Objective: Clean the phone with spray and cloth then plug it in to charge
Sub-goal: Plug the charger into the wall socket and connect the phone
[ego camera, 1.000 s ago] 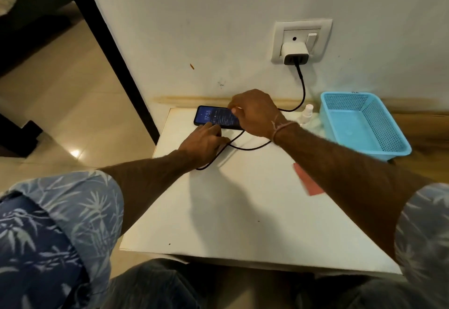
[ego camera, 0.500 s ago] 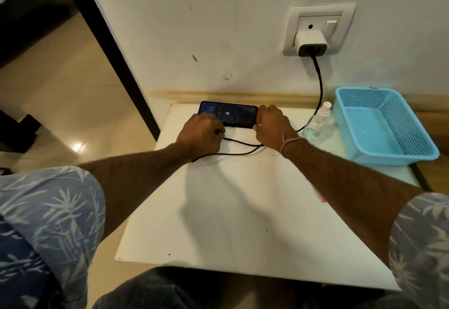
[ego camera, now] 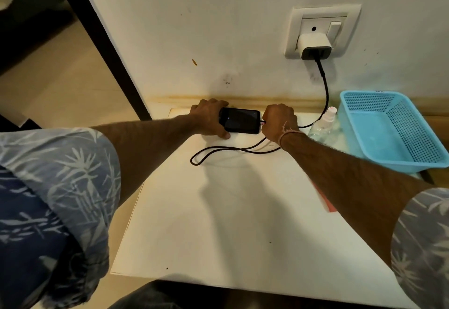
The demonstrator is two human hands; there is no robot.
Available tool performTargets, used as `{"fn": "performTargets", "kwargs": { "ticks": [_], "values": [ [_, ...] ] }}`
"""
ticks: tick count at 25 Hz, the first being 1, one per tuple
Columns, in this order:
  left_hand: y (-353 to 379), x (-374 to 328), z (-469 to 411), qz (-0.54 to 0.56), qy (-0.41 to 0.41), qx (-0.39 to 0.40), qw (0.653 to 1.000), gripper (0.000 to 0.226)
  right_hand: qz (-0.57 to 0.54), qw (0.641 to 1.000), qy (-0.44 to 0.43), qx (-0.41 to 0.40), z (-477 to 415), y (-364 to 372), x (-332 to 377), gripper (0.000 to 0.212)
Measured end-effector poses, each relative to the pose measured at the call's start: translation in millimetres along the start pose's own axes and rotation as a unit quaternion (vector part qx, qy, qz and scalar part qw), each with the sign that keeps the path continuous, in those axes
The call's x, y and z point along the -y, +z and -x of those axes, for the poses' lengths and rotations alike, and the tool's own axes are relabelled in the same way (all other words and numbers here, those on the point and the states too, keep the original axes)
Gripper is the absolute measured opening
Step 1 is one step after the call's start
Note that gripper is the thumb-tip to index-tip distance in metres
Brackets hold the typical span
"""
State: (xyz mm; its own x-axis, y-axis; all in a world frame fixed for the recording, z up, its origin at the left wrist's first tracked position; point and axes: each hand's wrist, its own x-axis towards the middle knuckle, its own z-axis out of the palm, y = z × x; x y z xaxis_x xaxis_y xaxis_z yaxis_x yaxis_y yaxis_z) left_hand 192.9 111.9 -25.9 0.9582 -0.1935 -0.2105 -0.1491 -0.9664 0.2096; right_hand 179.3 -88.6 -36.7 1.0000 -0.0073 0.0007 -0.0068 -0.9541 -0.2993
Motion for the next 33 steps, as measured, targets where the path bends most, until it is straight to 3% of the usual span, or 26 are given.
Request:
{"fn": "performTargets", "kwargs": {
  "ticks": [9, 33],
  "values": [
    [-7.4, 2.2, -2.9, 0.092, -0.003, 0.003, 0.996, 0.083, -0.025, 1.0, 0.0, -0.016, -14.1, 3.4, -1.8, 0.019],
    [-5.2, 2.4, -11.9, 0.032, 0.012, -0.019, 0.999, 0.08, -0.017, 0.999, -0.011, -0.036, -16.5, 3.5, 2.0, 0.019]
  ]
}}
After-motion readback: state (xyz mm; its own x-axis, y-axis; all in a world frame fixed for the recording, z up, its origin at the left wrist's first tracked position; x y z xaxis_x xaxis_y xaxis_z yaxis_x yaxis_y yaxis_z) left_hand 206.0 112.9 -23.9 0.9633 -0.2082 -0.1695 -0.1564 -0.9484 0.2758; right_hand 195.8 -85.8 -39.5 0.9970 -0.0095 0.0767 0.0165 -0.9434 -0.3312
